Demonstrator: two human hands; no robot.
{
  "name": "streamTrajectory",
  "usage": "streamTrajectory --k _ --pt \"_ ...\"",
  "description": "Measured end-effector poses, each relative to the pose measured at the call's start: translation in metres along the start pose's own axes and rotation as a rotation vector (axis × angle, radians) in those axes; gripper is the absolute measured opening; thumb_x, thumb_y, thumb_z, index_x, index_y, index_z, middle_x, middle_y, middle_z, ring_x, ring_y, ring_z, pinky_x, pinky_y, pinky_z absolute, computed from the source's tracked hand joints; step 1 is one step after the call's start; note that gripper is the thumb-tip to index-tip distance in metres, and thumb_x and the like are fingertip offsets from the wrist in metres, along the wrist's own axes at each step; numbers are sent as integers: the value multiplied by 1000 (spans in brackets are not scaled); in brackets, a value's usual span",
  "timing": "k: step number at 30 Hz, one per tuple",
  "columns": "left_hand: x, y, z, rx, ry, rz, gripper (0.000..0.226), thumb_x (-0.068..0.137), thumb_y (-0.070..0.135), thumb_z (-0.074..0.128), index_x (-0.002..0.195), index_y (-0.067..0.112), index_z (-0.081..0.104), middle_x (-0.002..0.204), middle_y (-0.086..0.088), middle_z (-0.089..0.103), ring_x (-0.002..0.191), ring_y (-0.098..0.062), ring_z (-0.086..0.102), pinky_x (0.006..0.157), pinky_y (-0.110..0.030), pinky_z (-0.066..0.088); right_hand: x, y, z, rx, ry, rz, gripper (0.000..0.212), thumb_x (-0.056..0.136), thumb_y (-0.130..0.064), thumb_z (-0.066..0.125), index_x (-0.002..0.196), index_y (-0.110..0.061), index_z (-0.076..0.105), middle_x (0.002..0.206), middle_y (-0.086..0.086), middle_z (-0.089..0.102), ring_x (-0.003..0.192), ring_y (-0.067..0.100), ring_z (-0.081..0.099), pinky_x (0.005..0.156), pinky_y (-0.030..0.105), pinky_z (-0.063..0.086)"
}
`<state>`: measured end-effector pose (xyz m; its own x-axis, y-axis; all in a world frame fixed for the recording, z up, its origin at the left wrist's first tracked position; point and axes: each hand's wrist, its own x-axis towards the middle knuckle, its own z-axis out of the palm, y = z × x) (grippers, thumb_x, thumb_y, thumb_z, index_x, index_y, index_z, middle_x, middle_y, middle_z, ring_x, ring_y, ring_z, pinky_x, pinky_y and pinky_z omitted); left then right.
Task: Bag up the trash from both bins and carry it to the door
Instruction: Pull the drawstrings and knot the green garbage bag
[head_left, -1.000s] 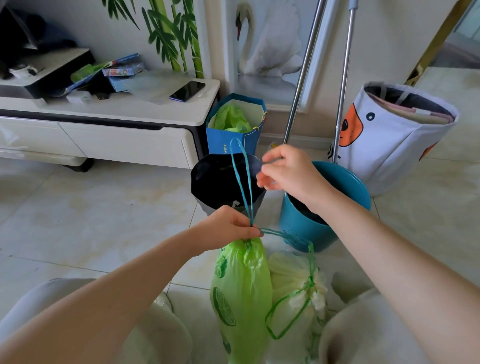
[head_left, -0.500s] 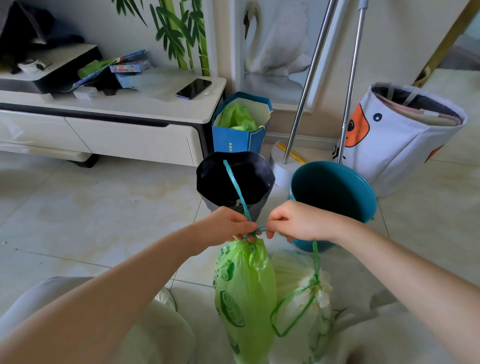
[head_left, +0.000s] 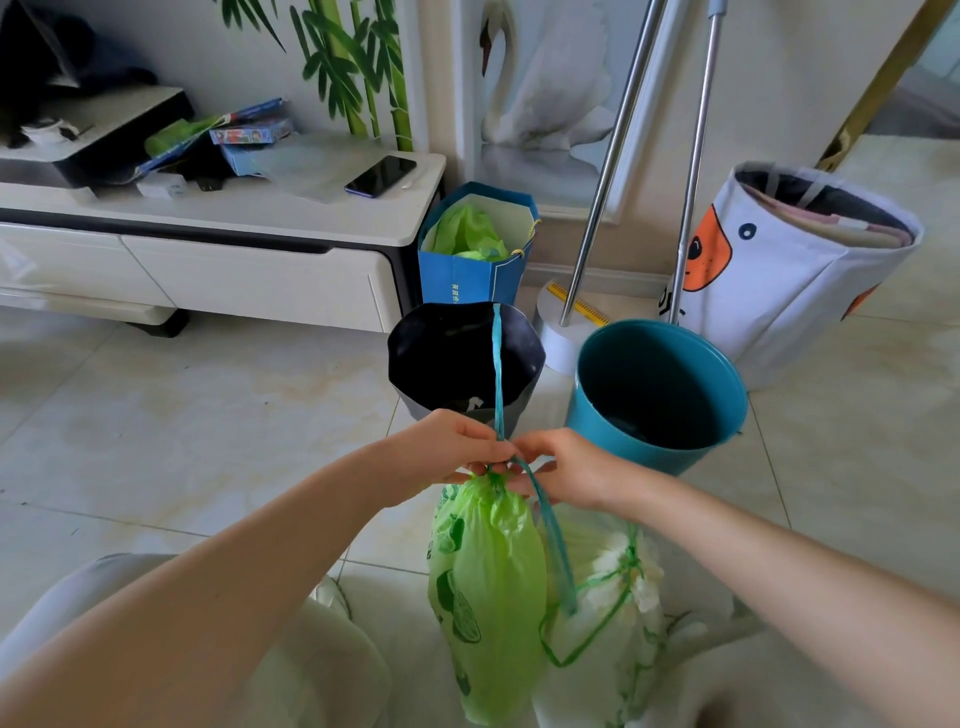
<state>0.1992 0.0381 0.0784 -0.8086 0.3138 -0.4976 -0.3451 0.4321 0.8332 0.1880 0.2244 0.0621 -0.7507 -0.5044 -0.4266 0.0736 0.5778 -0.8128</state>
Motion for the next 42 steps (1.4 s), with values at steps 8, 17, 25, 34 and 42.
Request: streamTrajectory --k 8,17,25,34,42 --pt "3 -11 -9 240 64 136 35 68 38 77 86 8 75 76 -13 62 71 -15 48 70 -36 45 11 2 3 -16 -9 29 10 86 -14 66 96 -15 69 93 -1 64 79 12 60 73 30 56" --pt "13 -26 -6 509 232 383 19 73 15 78 87 20 64 79 7 65 72 -11 62 65 -25 52 13 -1 3 105 -45 114 6 86 -14 66 85 -20 64 78 -2 60 76 11 58 84 36 54" --pt "9 -23 2 992 378 670 13 78 16 69 88 12 61 80 -1 61 76 -22 48 59 -27 31 9 1 4 197 -43 147 10 89 -18 62 95 -18 68 87 -5 64 78 10 63 70 25 54" --pt "9 -24 9 1113 399 778 18 74 17 68 83 11 53 62 -3 55 57 -23 51 52 -22 27 5 5 0 333 -94 234 12 90 -22 59 93 -17 70 89 1 72 71 11 69 69 24 51" --pt "9 -26 5 976 310 612 16 93 30 50 96 17 41 82 -10 52 67 -33 50 57 -38 41 10 5 3 160 29 99 7 90 -15 60 92 -20 64 78 -5 62 66 6 59 61 18 50"
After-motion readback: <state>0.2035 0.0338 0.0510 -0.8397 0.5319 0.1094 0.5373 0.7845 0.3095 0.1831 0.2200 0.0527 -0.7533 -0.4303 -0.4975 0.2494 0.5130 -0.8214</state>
